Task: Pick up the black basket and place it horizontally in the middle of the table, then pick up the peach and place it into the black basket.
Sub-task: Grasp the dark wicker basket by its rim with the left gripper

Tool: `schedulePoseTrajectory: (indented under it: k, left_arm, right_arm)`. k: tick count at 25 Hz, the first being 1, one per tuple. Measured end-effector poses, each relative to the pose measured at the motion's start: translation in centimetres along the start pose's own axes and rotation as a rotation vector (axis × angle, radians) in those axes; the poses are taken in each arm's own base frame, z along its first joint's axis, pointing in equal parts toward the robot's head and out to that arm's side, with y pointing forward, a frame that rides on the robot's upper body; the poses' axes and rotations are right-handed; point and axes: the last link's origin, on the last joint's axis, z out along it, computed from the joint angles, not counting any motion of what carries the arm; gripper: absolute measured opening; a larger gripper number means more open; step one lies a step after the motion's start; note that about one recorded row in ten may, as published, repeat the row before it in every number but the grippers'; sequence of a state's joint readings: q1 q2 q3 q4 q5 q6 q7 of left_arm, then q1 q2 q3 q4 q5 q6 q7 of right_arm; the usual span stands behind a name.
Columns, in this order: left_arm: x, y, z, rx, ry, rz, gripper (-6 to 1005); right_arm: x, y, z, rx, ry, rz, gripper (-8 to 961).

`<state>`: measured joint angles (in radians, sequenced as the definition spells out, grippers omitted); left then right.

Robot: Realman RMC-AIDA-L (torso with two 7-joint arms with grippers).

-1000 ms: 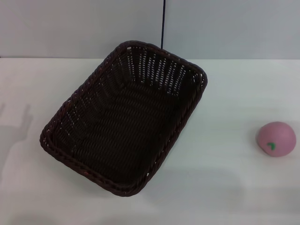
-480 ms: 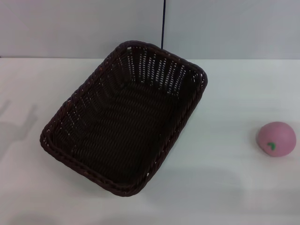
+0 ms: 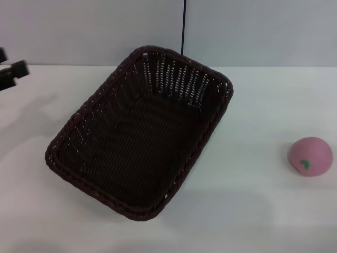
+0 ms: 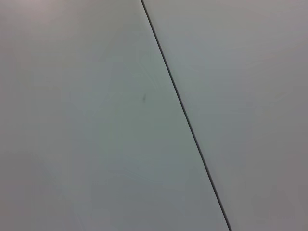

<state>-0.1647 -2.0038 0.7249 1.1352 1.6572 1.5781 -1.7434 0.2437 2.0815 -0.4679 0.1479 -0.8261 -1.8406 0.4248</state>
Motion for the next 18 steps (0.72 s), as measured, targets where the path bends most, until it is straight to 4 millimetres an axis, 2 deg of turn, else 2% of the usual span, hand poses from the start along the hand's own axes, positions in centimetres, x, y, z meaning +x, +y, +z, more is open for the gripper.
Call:
schedulePoseTrajectory:
  k: [1,2,3,5,7,8,9,10,12,18]
  left_arm:
    - [0.0,0.0,0.0,0.0,0.0,0.0,797]
    - [1.6,0.5,1.3,-0.017,-0.075,0.009,794]
    - [1.6,0.5,1.3,-0.017,-0.075,0.009,792]
    - [2.4,0.8,2.7,-0.005,-0.168,0.027,786]
    - [2.7,1.3,5.5,0.002,-0.356,0.056,781]
    - [2.7,1.3,5.5,0.002,-0.356,0.056,778]
    - [2.8,1.9,7.4,-0.016,-0.458,0.079,775]
    - [2.8,1.9,7.4,-0.016,-0.458,0.079,772]
    - [2.7,2.8,9.7,-0.014,-0.558,0.108,767]
    - [2.8,3.7,11.9,0.031,-0.644,0.148,750]
  right_arm:
    - [0.0,0.0,0.0,0.0,0.0,0.0,672]
    - [0.0,0.0,0.0,0.001,-0.001,-0.001,672]
    - [0.0,0.0,0.0,0.001,-0.003,-0.001,672]
    - [-0.1,0.0,0.0,-0.001,-0.006,-0.001,672]
    - [-0.4,0.1,-0.1,-0.008,-0.025,-0.001,672]
    - [-0.4,0.1,-0.1,-0.008,-0.025,-0.001,672]
    - [-0.5,0.1,-0.2,-0.009,-0.031,0.0,672]
    - [-0.5,0.1,-0.2,-0.009,-0.031,0.0,672]
    - [-0.6,0.1,-0.3,-0.009,-0.034,0.011,673]
    - [-0.6,-0.1,-0.3,-0.003,-0.034,0.015,673]
